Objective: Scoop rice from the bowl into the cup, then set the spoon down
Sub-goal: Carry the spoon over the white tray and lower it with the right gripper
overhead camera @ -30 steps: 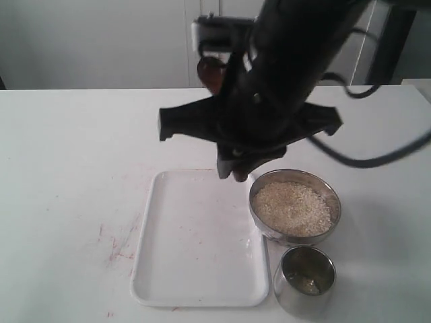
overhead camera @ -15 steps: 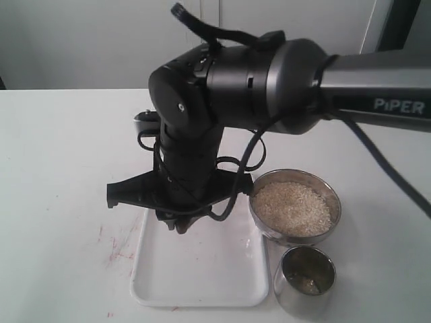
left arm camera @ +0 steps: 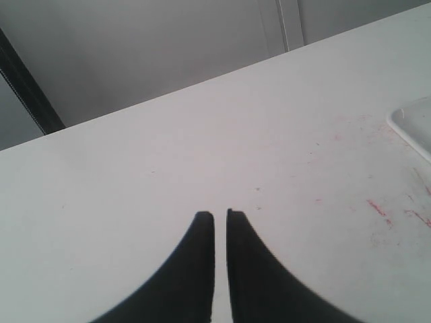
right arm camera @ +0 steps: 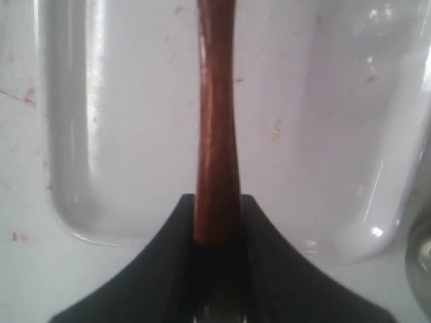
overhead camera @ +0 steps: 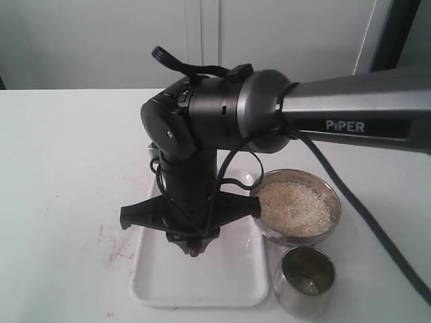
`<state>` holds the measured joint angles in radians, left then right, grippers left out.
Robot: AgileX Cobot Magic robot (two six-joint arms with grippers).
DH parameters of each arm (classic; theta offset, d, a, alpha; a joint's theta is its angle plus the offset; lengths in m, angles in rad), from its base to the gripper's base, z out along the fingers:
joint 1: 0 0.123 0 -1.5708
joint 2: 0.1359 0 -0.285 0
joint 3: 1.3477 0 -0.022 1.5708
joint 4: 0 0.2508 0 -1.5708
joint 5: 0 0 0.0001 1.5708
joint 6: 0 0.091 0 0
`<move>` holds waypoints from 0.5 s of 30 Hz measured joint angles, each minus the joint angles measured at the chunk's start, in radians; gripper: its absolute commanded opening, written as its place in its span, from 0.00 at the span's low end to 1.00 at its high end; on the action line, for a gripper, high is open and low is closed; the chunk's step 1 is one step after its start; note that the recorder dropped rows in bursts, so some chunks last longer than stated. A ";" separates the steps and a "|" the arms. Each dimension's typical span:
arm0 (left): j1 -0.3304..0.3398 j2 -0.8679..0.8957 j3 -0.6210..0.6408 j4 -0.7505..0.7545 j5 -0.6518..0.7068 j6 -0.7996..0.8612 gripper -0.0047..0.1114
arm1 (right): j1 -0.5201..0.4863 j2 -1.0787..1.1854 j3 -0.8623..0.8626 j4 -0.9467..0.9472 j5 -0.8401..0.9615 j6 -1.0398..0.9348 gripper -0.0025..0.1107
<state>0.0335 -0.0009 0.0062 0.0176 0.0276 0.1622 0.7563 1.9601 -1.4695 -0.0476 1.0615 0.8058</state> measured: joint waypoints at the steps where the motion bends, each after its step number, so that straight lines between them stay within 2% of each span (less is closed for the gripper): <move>1: 0.000 0.000 0.000 0.000 0.000 0.000 0.16 | 0.000 0.006 0.000 0.000 0.014 0.002 0.02; 15: 0.000 0.000 0.000 0.000 0.000 0.000 0.16 | 0.000 0.064 0.000 0.076 0.119 -0.007 0.02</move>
<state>0.0335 -0.0009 0.0062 0.0176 0.0276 0.1622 0.7563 2.0244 -1.4695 0.0282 1.1805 0.7984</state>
